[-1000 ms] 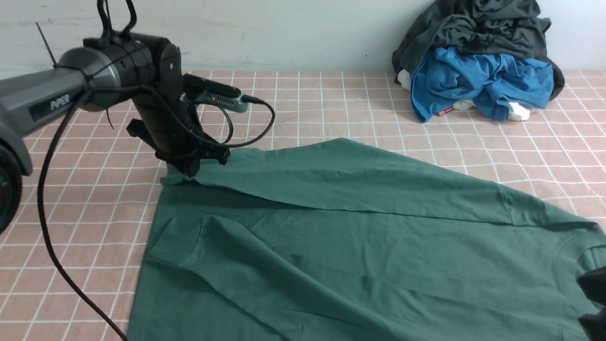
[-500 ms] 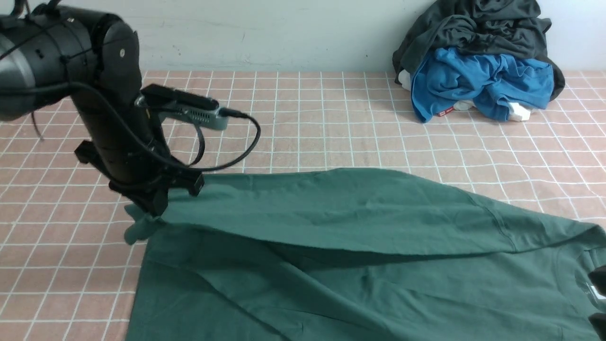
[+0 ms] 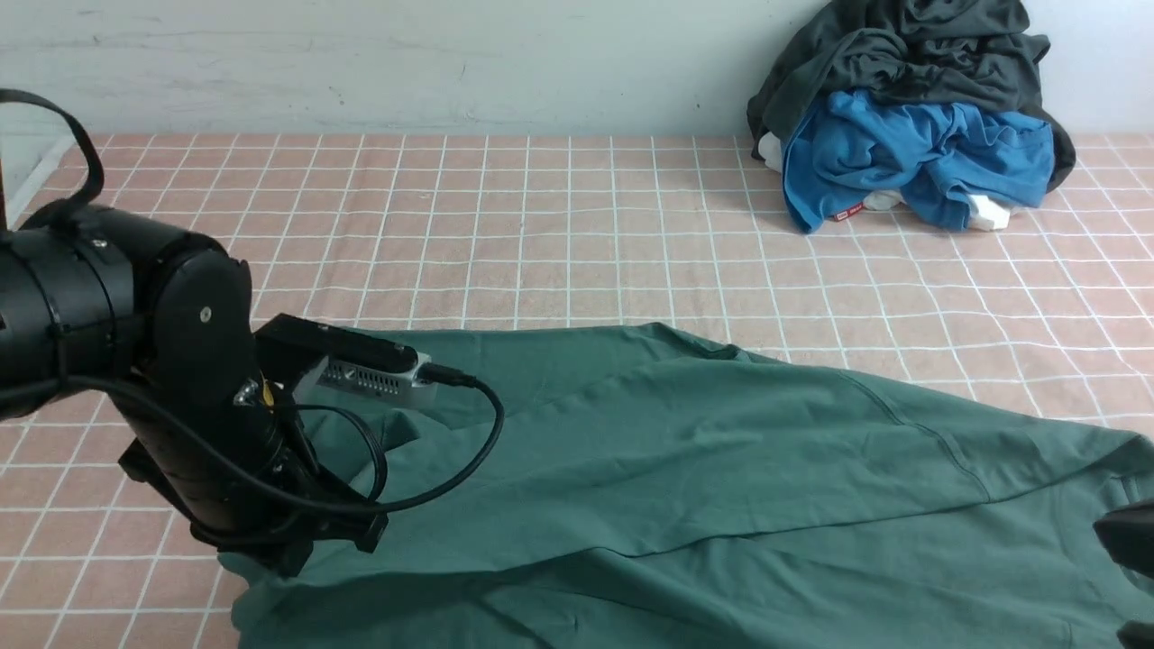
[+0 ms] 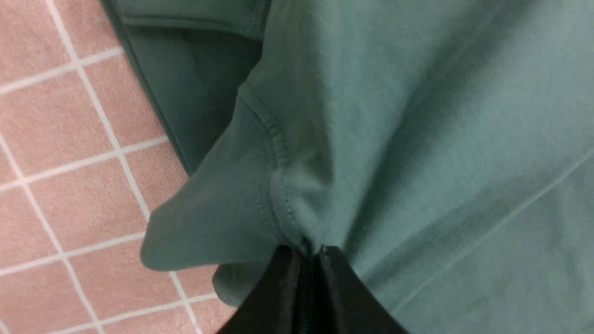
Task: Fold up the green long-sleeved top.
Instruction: Use the left arm to drag and drop the cuff onto the cuff closest to the left arm, then use both arms simultaneously to clamp the lower edge of the clothing fabric
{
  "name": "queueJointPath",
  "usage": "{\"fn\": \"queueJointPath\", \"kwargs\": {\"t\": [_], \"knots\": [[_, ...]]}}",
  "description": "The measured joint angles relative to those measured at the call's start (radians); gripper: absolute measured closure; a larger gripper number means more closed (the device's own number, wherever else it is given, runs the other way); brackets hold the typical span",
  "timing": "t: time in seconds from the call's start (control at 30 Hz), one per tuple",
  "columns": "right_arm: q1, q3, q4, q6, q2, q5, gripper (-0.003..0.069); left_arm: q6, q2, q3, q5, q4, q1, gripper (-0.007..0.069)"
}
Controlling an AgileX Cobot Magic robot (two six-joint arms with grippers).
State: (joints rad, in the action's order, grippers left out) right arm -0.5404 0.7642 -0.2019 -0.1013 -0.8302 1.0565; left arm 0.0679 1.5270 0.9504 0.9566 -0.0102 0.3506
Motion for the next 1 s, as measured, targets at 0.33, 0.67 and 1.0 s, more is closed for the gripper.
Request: {"fn": "queueJointPath", "kwargs": {"t": [0.33,0.67,1.0], "knots": [[-0.027,0.0,-0.018,0.0,0.0,0.07,0.0628,-0.003,0.0,-0.025,-0.007,-0.001,0.0,0.0403],[-0.027,0.0,0.05,0.042,0.001,0.184,0.0452,-0.239,-0.066,-0.048,0.143,0.073,0.078,0.0134],[-0.027,0.0,0.134,0.08,0.005,0.19,0.0396,-0.33,-0.132,-0.345,0.049,0.089,0.6,0.0132]]}}
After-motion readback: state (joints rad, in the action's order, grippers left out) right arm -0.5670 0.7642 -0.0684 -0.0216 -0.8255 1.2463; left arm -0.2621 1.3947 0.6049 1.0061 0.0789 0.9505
